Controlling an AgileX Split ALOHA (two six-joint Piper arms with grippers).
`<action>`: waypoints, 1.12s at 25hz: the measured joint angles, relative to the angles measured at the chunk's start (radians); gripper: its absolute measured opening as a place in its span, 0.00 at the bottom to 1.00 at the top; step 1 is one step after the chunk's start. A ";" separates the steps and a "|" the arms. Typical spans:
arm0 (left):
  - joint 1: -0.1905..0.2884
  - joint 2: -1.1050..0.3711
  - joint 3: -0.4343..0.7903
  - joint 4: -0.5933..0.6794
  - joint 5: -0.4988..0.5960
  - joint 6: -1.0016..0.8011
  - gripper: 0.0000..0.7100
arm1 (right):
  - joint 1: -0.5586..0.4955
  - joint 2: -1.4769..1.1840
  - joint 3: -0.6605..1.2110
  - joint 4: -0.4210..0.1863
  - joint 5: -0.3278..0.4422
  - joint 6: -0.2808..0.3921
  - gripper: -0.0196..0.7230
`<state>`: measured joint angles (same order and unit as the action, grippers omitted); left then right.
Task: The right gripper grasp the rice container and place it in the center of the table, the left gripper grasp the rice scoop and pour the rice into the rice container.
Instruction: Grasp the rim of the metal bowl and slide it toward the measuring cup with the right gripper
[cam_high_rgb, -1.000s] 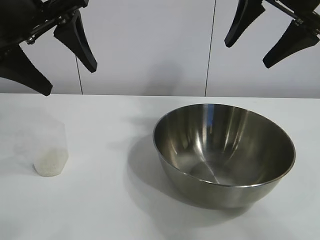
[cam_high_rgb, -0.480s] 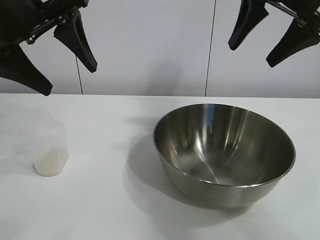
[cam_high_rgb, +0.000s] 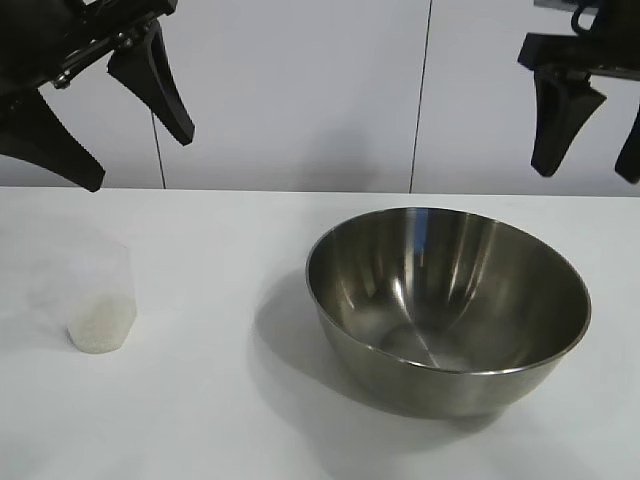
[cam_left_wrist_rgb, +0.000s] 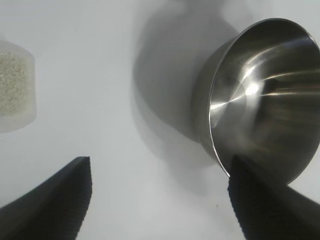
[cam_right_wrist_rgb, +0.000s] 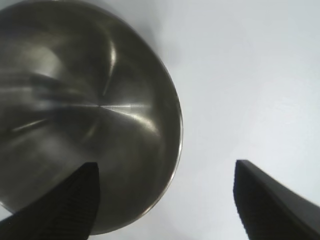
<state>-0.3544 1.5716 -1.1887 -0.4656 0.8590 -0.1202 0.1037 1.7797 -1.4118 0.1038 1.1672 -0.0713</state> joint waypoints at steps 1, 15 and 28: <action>0.000 0.000 0.000 0.000 0.000 0.000 0.77 | 0.000 0.021 0.012 0.000 -0.023 0.000 0.72; 0.000 0.000 0.000 0.000 0.000 0.000 0.77 | -0.001 0.272 0.033 0.120 -0.219 -0.054 0.14; 0.000 0.000 0.000 0.000 0.000 0.000 0.77 | 0.029 0.157 -0.045 0.257 -0.143 -0.185 0.05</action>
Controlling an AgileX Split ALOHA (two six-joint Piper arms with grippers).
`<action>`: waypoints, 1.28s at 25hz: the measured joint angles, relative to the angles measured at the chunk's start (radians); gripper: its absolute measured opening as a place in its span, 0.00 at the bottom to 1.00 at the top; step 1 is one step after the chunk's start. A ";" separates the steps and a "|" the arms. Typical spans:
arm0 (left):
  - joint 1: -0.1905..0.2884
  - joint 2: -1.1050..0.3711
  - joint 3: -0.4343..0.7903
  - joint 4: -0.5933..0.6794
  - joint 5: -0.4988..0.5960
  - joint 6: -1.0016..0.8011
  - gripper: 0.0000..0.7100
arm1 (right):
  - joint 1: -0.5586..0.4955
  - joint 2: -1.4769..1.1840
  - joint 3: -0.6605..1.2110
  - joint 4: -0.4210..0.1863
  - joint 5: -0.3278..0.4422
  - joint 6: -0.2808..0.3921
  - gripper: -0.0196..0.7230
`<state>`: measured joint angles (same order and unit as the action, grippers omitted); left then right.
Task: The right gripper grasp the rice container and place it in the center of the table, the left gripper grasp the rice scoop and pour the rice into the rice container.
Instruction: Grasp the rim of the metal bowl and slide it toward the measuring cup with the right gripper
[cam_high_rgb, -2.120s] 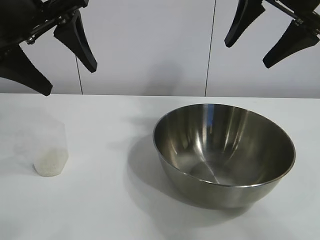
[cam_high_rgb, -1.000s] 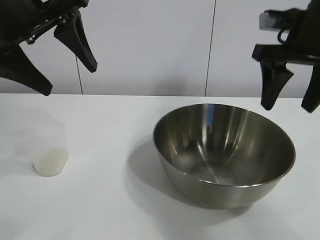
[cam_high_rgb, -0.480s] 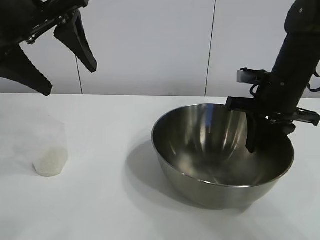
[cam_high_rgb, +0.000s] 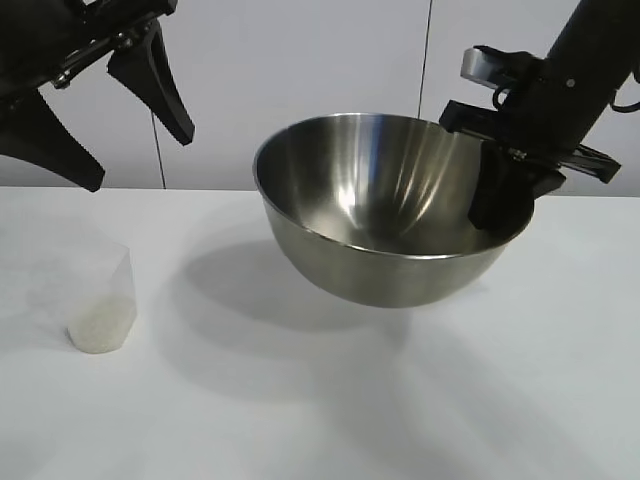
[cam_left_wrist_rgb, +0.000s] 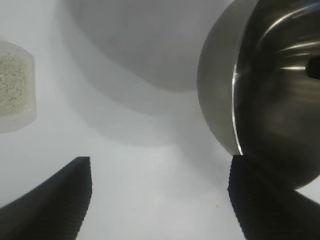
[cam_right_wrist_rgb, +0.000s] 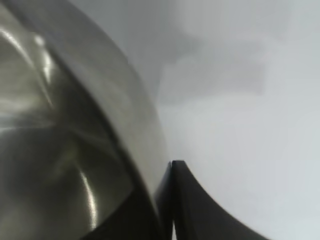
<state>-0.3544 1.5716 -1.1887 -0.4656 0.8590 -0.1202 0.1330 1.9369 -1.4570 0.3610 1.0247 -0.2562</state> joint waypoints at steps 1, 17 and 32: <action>0.000 0.000 0.000 0.001 0.000 0.000 0.77 | 0.020 0.007 0.000 -0.012 -0.006 0.012 0.05; 0.000 0.000 0.000 0.001 0.000 0.000 0.77 | 0.234 0.173 -0.005 0.004 -0.139 0.180 0.08; 0.000 0.000 0.000 0.001 0.000 0.000 0.77 | 0.125 0.119 -0.277 -0.111 0.143 0.215 0.67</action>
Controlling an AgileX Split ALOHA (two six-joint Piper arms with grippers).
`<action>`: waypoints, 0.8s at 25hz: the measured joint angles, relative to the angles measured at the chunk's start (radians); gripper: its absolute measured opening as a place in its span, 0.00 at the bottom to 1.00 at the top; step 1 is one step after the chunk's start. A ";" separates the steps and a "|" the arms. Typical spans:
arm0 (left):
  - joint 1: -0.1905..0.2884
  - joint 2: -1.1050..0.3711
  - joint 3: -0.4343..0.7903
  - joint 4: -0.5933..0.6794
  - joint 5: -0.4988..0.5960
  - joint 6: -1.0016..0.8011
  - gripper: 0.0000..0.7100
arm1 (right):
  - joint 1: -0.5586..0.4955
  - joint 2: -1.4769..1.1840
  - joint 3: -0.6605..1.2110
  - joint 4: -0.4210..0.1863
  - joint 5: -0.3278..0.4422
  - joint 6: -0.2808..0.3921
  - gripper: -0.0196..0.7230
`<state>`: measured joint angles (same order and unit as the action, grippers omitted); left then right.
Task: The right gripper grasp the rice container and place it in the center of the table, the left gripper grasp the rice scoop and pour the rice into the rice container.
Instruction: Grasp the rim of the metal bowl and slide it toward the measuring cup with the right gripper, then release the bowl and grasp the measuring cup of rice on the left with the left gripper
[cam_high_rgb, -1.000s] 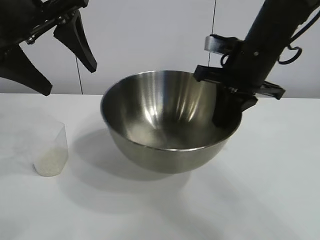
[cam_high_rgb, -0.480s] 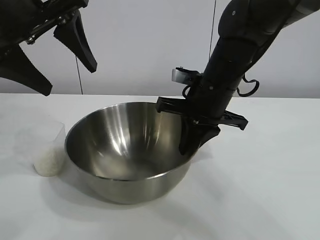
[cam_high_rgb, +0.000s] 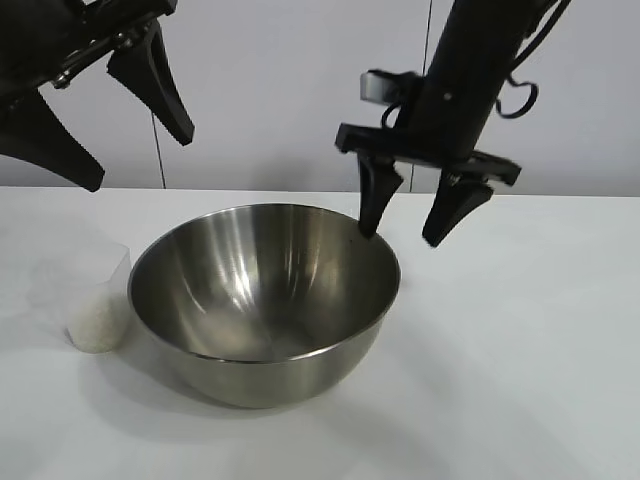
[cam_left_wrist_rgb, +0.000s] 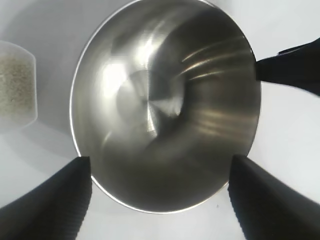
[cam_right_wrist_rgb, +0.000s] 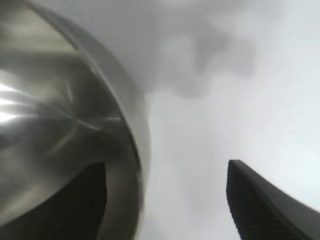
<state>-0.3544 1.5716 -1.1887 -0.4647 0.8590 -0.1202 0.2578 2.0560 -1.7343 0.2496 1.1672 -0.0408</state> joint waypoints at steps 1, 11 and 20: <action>0.000 0.000 0.000 0.000 0.000 0.000 0.77 | -0.022 -0.016 -0.018 -0.003 0.017 0.003 0.67; 0.000 0.000 0.000 0.000 0.000 0.000 0.77 | -0.081 -0.171 -0.041 -0.004 0.060 0.007 0.67; 0.000 0.000 0.000 0.000 -0.038 0.000 0.77 | -0.081 -0.189 -0.042 -0.004 0.070 0.007 0.67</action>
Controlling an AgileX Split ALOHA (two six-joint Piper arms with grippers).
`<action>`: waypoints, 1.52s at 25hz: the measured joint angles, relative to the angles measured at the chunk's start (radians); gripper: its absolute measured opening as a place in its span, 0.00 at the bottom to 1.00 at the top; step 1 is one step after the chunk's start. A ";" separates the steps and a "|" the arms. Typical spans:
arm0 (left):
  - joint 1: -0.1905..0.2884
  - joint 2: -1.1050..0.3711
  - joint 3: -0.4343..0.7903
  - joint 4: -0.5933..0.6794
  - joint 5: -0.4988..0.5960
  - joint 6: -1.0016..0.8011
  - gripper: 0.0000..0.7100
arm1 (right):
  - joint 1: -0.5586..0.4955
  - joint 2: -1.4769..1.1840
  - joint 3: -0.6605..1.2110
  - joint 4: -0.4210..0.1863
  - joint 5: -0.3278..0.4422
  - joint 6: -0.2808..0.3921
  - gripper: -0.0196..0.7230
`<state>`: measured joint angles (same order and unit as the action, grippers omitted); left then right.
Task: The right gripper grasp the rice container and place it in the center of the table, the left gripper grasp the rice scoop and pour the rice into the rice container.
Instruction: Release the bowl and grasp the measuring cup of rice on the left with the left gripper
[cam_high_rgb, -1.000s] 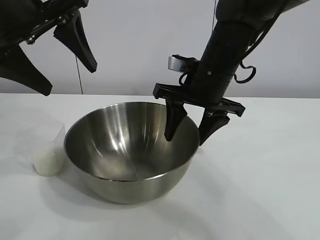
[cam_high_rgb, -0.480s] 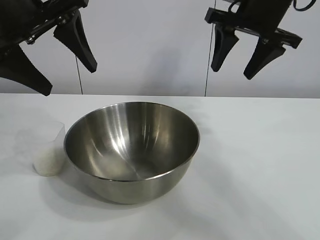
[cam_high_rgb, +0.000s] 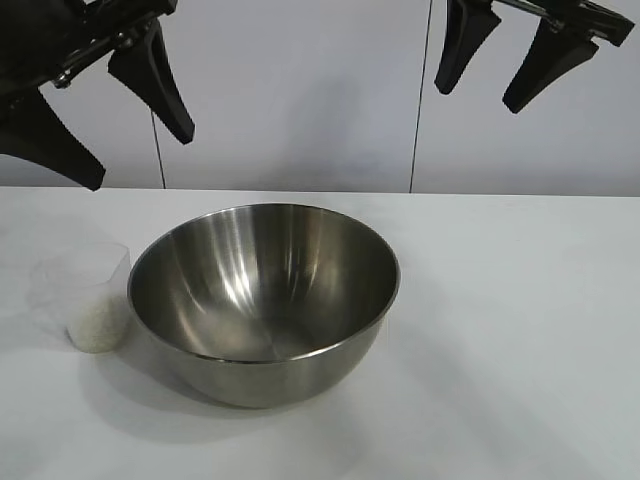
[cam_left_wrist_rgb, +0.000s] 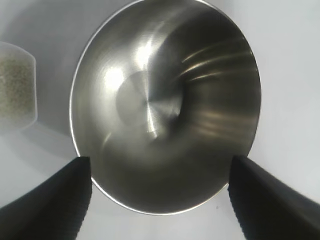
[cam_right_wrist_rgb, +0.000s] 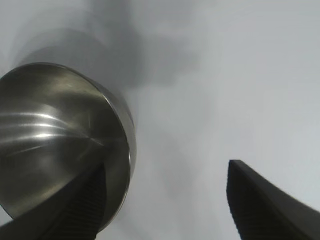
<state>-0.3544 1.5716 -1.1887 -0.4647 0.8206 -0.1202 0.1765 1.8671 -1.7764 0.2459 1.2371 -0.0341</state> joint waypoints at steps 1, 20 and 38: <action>0.000 0.000 0.000 0.000 -0.020 0.000 0.77 | 0.000 0.000 0.000 0.000 0.000 0.000 0.67; 0.000 0.000 0.000 0.026 -0.175 0.000 0.77 | 0.002 0.043 0.074 0.003 -0.002 0.000 0.67; 0.000 -0.075 0.096 0.272 -0.365 0.191 0.73 | 0.002 0.060 0.089 -0.006 -0.006 -0.011 0.66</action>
<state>-0.3544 1.4963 -1.0925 -0.1927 0.4553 0.0711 0.1786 1.9273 -1.6876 0.2403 1.2315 -0.0456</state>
